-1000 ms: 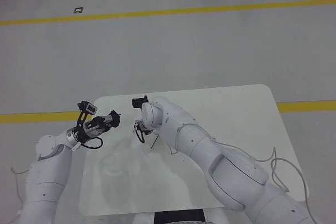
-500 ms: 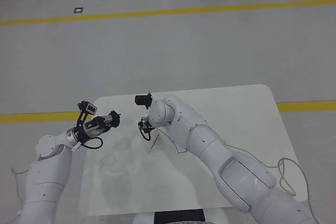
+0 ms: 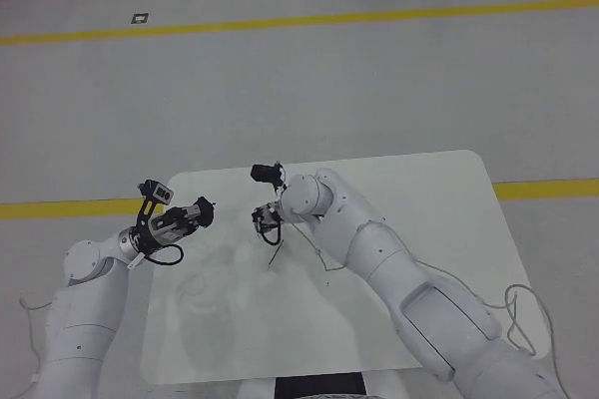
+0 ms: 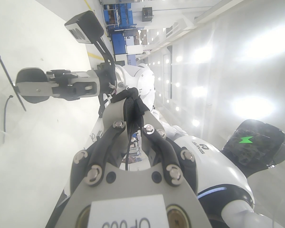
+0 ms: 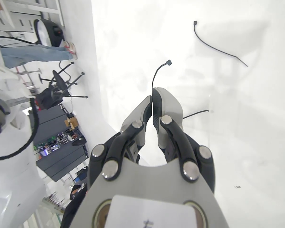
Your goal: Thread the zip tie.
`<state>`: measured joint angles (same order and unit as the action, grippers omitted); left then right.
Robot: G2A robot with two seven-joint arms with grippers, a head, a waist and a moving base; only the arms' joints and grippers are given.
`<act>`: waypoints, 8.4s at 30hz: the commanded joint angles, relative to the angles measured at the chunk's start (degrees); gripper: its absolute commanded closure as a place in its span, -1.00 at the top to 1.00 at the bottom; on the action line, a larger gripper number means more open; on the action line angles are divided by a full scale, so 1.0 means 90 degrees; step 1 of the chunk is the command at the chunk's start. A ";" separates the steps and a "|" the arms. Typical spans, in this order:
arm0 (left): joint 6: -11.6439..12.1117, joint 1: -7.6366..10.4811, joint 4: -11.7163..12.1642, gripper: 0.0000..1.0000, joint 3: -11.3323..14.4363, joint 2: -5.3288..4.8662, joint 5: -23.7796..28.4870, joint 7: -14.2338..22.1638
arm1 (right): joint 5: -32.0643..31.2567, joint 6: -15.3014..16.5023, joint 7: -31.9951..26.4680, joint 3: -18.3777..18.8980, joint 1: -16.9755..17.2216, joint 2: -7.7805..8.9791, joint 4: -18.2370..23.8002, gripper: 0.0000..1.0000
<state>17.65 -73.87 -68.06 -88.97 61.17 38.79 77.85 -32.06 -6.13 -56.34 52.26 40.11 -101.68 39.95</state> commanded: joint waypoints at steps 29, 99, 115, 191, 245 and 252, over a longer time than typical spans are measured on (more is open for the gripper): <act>0.0000 0.0000 0.0000 -1.00 0.0000 0.0000 0.0000 0.0000 | 0.0335 0.0721 0.0282 0.1025 0.2121 0.0835 0.4195 -1.00; 0.0094 0.0728 0.1116 -1.00 0.1805 -0.0182 0.0597 -0.0382 | -0.1918 -0.0307 0.3909 -0.0238 0.3134 0.0904 0.5192 -1.00; 0.0082 0.0719 0.1089 -1.00 0.1819 -0.0190 0.0661 -0.0450 | -0.1819 -0.0357 0.3853 -0.0279 0.3127 0.0894 0.5173 -1.00; 0.0082 0.0719 0.1089 -1.00 0.1819 -0.0190 0.0661 -0.0450 | -0.1807 -0.0345 0.3673 -0.0256 0.3237 0.0945 0.5226 -1.00; 0.0082 0.0719 0.1089 -1.00 0.1819 -0.0190 0.0661 -0.0450 | -0.1971 -0.0286 0.3339 -0.0408 0.3165 0.0996 0.5142 -1.00; 0.0082 0.0719 0.1089 -1.00 0.1819 -0.0190 0.0661 -0.0450 | -0.1985 -0.0321 0.3348 -0.0420 0.3170 0.0998 0.5139 1.00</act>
<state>18.39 -67.40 -58.25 -72.61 59.45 44.74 73.80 -49.88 -8.97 -26.27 48.49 68.59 -92.71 86.15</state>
